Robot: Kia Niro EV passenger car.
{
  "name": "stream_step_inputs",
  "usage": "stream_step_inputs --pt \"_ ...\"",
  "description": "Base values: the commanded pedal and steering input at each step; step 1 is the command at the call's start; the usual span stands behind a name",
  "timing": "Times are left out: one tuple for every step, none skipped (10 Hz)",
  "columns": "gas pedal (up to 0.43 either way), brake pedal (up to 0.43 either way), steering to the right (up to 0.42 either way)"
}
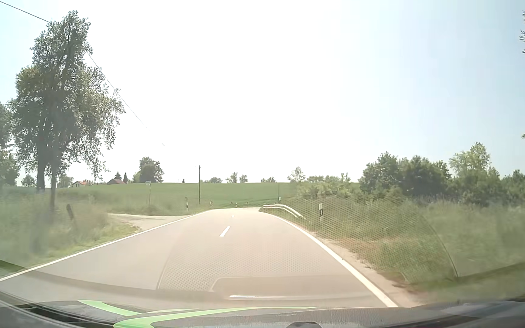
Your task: Follow the waypoints while adhering to traffic rules and regulations
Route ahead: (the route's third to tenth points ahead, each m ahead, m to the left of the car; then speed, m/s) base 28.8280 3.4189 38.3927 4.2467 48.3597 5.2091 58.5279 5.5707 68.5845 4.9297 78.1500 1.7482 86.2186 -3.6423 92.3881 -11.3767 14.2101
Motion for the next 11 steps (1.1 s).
stream_step_inputs --pt "0.209 0.000 -0.023" --pt "0.209 0.000 -0.023" --pt "0.209 0.000 -0.023" --pt "0.197 0.000 -0.024" --pt "0.197 0.000 -0.026" --pt "0.157 0.000 -0.029" --pt "0.138 0.000 -0.029" --pt "0.118 0.000 -0.029" --pt "0.098 0.000 -0.029" --pt "0.067 0.000 -0.029" --pt "0.028 0.000 -0.029"
